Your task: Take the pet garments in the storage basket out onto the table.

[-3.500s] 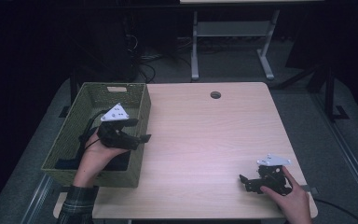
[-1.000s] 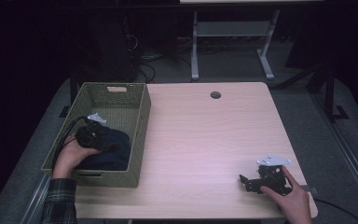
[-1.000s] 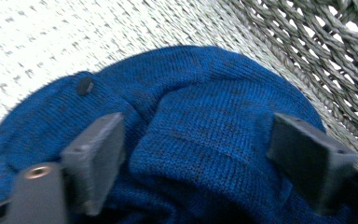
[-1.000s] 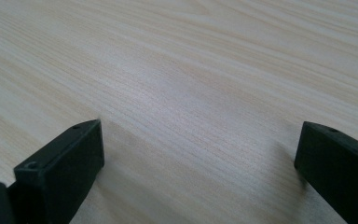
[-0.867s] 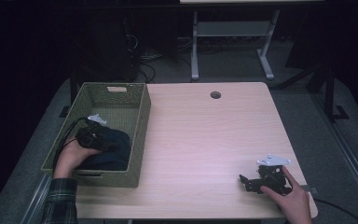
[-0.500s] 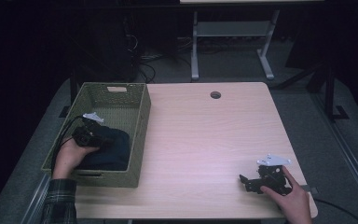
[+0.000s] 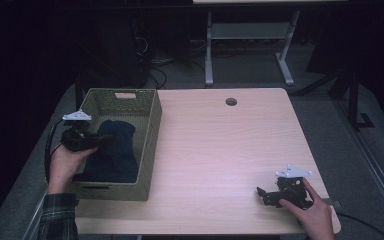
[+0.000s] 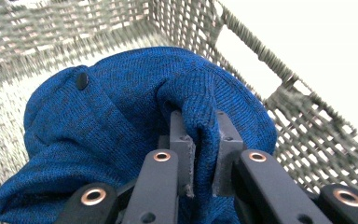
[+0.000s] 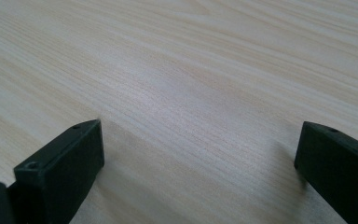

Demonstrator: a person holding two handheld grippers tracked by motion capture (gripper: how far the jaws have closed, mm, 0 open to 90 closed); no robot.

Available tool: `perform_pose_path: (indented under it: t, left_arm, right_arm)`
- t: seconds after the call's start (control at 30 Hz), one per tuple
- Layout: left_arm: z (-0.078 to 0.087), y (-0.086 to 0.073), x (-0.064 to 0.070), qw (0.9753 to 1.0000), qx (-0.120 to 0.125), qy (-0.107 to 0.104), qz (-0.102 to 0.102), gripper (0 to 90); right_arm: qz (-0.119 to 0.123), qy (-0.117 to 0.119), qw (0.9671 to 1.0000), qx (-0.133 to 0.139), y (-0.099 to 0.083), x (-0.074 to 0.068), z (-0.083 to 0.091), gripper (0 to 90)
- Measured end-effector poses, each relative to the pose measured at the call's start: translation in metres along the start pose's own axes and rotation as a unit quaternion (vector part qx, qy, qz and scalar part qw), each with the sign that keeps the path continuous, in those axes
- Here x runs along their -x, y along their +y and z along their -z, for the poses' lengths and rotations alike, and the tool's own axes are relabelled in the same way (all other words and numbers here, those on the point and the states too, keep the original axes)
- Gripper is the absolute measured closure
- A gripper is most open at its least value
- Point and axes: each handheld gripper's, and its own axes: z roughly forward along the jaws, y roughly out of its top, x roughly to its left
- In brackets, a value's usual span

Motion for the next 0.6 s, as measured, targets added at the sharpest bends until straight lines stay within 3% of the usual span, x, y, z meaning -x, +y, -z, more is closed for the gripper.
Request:
perform_pose_path:
  t: [0.2,0.3,0.37,0.6]
  left_arm:
    - [0.012,0.006,0.003,0.9990,0.042,-0.010,0.010,81.4]
    - [0.019,0.012,0.006,0.9977,0.067,-0.013,0.004,81.4]
    - [0.025,0.018,0.011,0.9955,0.092,-0.020,0.004,81.4]
    - [0.034,0.033,0.021,0.9914,0.128,-0.027,-0.004,81.9]
  right_arm:
    - [0.000,0.000,1.0000,0.000,0.000,0.000,0.000,1.0]
    - [-0.001,0.000,1.0000,0.000,0.000,0.000,0.000,1.0]
    - [0.000,0.000,1.0000,0.000,0.000,0.000,0.000,1.0]
    - [0.000,0.000,1.0000,0.000,0.000,0.000,0.000,1.0]
